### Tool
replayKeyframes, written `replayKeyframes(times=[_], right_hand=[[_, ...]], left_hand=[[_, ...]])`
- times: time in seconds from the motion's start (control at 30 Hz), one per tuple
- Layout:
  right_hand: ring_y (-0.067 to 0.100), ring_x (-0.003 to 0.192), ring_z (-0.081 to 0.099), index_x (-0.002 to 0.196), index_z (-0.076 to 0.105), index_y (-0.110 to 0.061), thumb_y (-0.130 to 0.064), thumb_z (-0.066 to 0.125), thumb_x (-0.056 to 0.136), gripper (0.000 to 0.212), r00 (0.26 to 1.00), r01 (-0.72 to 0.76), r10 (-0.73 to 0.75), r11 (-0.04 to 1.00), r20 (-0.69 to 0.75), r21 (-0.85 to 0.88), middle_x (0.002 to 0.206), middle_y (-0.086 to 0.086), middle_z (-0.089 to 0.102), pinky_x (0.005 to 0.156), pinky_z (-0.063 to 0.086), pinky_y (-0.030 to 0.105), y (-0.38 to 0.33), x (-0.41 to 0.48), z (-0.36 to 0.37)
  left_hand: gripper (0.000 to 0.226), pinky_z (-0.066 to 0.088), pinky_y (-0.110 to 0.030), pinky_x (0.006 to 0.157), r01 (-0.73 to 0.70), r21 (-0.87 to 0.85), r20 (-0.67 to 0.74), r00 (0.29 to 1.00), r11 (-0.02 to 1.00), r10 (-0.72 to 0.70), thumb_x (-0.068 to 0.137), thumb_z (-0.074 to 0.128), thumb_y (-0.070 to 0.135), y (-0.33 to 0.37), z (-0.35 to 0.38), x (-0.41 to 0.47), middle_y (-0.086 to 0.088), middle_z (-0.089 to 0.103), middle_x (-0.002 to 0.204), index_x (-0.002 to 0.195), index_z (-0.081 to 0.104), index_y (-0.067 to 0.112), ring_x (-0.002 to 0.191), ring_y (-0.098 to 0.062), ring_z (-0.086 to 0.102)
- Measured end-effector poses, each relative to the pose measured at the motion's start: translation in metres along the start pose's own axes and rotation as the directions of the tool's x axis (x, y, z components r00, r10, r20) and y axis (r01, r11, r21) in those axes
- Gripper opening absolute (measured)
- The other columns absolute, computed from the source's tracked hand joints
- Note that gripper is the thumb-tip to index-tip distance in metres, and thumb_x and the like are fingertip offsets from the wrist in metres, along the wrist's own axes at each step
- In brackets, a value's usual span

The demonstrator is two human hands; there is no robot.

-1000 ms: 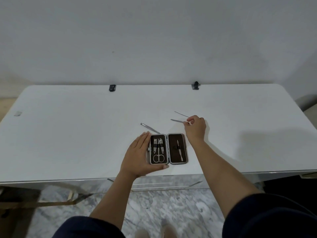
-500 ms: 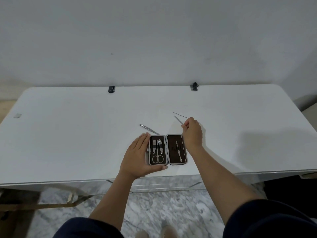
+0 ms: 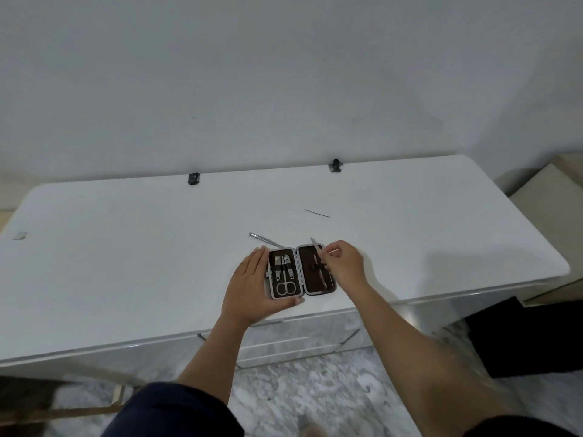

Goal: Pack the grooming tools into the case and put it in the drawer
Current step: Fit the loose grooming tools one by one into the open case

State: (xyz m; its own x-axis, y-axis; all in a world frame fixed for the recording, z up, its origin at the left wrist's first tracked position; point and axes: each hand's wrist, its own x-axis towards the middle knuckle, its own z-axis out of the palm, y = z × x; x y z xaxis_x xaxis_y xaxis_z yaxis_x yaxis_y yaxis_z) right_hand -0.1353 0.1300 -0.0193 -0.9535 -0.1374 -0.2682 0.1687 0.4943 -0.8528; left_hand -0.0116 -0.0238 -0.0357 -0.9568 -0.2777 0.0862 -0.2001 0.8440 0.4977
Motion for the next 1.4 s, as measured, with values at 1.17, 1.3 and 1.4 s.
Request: replayKeyframes(times=[1.17,1.3,1.4], right_hand=[[0.024,0.078,0.067,0.061,0.065,-0.019,-0.005,0.061,0.077,0.021,0.997,0.019,-0.029,0.991,-0.077,-0.132,0.068,0.004,0.067,0.075,0.054,0.033,0.01,-0.067,0.016],[0.012,0.063,0.051,0.076,0.067,-0.006,-0.008,0.064,0.08,0.006,0.988,0.109,-0.127,0.977,-0.089,-0.184,0.06,-0.006,0.051,0.066,0.042,0.027,0.01,-0.067,0.017],[0.019,0.08,0.05,0.084,0.066,-0.009,-0.01,0.058,0.084,0.008,0.921,0.342,-0.389,0.85,-0.038,-0.4,0.077,-0.002,0.058,0.07,0.044,0.031,0.02,-0.073,0.019]], left_hand=[[0.124,0.004,-0.029,0.116,-0.005,0.029,0.034,0.999,1.0,0.004,0.054,0.046,0.09,-0.01,0.011,0.0,0.0,0.016,0.156,0.147,0.015,0.014,0.143,-0.012,0.006],[0.123,0.004,-0.029,0.116,-0.006,0.03,0.028,1.0,1.0,0.005,0.055,0.048,0.089,-0.009,0.01,0.0,-0.001,0.016,0.156,0.147,0.015,0.014,0.143,-0.012,0.006],[0.122,0.001,-0.026,0.114,-0.01,0.025,0.025,1.0,1.0,0.01,0.055,0.049,0.087,-0.008,0.009,-0.001,-0.002,0.016,0.156,0.147,0.015,0.013,0.143,-0.012,0.007]])
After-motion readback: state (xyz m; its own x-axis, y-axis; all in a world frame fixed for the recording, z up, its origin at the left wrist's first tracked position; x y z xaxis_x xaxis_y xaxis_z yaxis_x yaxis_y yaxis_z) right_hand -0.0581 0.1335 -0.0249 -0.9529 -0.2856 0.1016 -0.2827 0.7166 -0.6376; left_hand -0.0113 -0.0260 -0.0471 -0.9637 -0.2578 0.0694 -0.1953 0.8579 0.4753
